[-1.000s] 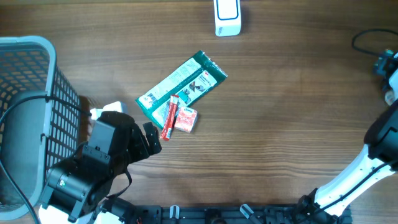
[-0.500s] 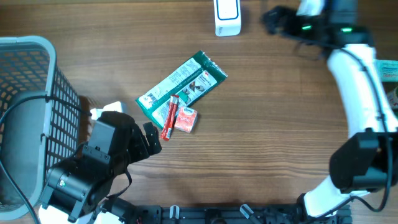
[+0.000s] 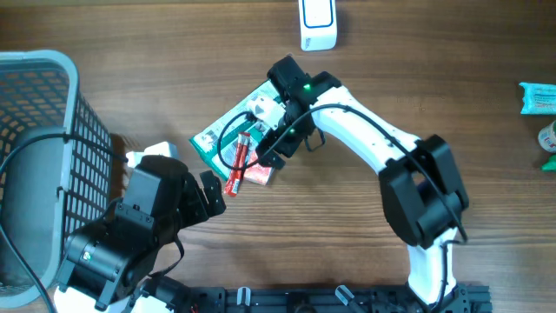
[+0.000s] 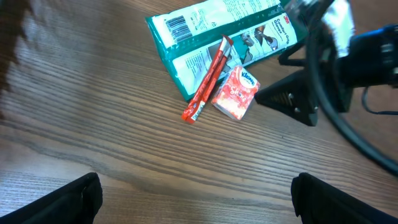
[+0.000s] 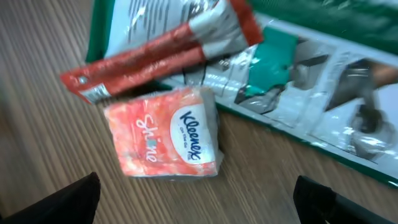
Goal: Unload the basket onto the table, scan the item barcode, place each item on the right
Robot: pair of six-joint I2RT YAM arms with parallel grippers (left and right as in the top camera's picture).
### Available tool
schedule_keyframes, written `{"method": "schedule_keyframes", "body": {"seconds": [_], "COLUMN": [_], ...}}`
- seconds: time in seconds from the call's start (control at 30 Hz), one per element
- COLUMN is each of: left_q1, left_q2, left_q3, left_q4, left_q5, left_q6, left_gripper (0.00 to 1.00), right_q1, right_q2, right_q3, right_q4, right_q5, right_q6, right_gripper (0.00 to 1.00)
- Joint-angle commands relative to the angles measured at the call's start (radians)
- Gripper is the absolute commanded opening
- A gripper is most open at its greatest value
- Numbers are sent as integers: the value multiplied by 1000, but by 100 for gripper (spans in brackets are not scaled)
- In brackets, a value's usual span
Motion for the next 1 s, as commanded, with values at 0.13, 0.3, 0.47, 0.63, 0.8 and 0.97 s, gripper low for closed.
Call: {"method": "schedule_keyframes", "body": {"seconds": [0.13,0.3,0.47,0.63,0.8,0.97], "left_q1": [0,0,0,0,0,0], "left_q2": [-3,-3,-3,-3,-3,-3], "left_q3": [4,4,4,4,4,4], "left_q4": [0,0,0,0,0,0], "left_q5": [-17,-17,-17,-17,-17,-17], "left_q6": [-10,-10,-10,-10,-10,-10], "left_gripper": [100,100,100,100,100,100], "right_q1": [-1,-1,-3,-31,-125,-162], "right_q2": [68,126,128,108,-2,-133], "right_q3": [-11,-11,-21,3,32,50], "right_q4": [65,72,78,-40,-60,6], "right_q5": [-113,-113,-111,58,213,256], "right_q6": [-127,-126,-118,-125,-111,204], "right_gripper": [81,69,29,4,14,100]}}
